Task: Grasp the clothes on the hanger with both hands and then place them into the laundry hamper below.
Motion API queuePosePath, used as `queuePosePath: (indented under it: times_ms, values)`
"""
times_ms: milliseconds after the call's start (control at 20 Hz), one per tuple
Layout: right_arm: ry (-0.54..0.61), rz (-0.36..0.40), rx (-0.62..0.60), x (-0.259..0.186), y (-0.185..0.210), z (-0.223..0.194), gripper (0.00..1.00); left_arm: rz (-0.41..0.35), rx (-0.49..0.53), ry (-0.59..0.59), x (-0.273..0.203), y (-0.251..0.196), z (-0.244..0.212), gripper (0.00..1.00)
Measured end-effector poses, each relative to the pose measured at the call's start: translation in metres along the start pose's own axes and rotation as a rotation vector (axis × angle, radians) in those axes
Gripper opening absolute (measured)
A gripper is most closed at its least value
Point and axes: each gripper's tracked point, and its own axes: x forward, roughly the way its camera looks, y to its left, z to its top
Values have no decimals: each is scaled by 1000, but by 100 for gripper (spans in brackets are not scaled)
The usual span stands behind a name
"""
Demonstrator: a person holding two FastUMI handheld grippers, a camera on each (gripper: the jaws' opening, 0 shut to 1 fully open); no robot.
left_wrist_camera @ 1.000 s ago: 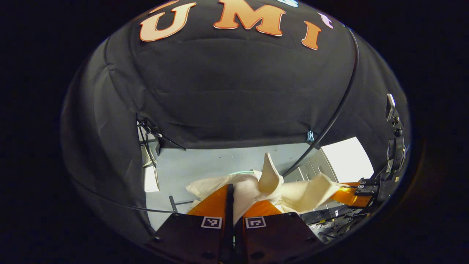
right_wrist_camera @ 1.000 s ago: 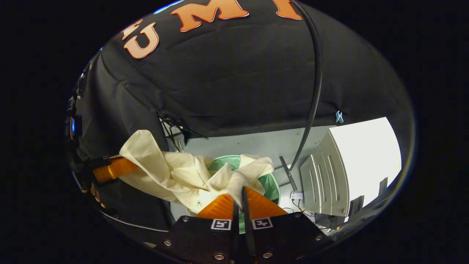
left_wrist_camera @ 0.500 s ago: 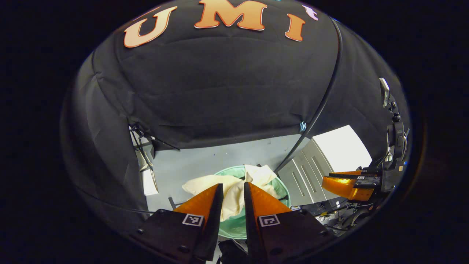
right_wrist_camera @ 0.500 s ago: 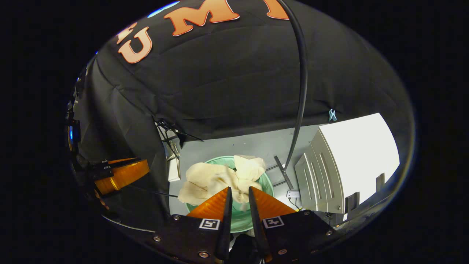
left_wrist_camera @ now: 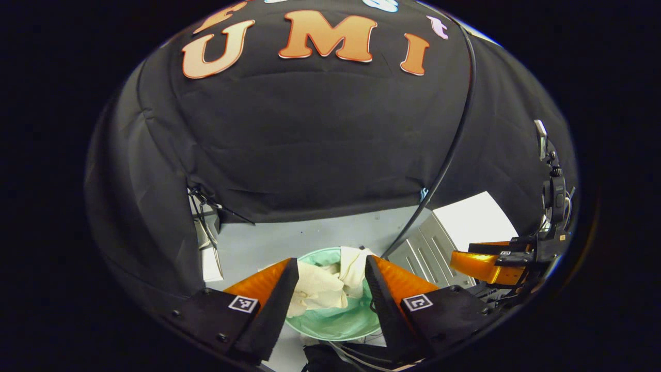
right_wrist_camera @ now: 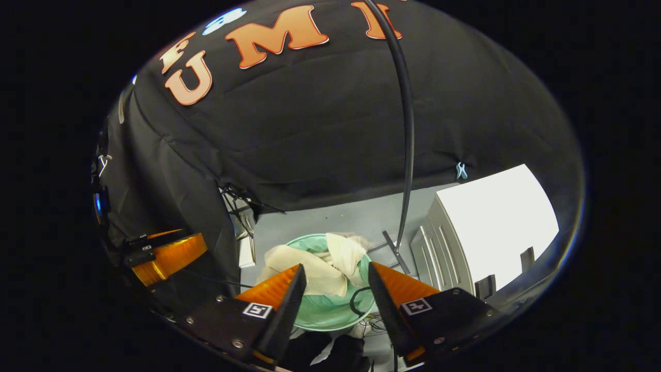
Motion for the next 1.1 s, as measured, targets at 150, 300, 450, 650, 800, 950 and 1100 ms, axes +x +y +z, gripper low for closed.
queuePosePath:
  times_ms: [150, 300, 450, 650, 800, 950, 1100]
  values:
    - [-40, -14, -23, -14, -7, 20, 88, 38, -26, -68, -26, 16, 14, 94]
    - [-82, -20, -61, -31, -10, 46, 94, 103, -35, -155, -54, 39, 37, 97]
    - [-145, -39, -102, -51, -20, 81, 94, 165, -50, -245, -85, 63, 63, 96]
    - [-261, -52, -114, -97, -22, 137, 94, 187, -109, -334, -127, 78, 97, 96]
    - [-376, -60, -99, -143, -27, 181, 94, 241, -93, -453, -166, 96, 134, 96]
    - [-484, -75, -99, -185, -31, 214, 94, 263, -92, -552, -195, 101, 165, 96]
    - [-577, -90, -92, -227, -35, 237, 94, 290, -96, -637, -220, 110, 195, 96]
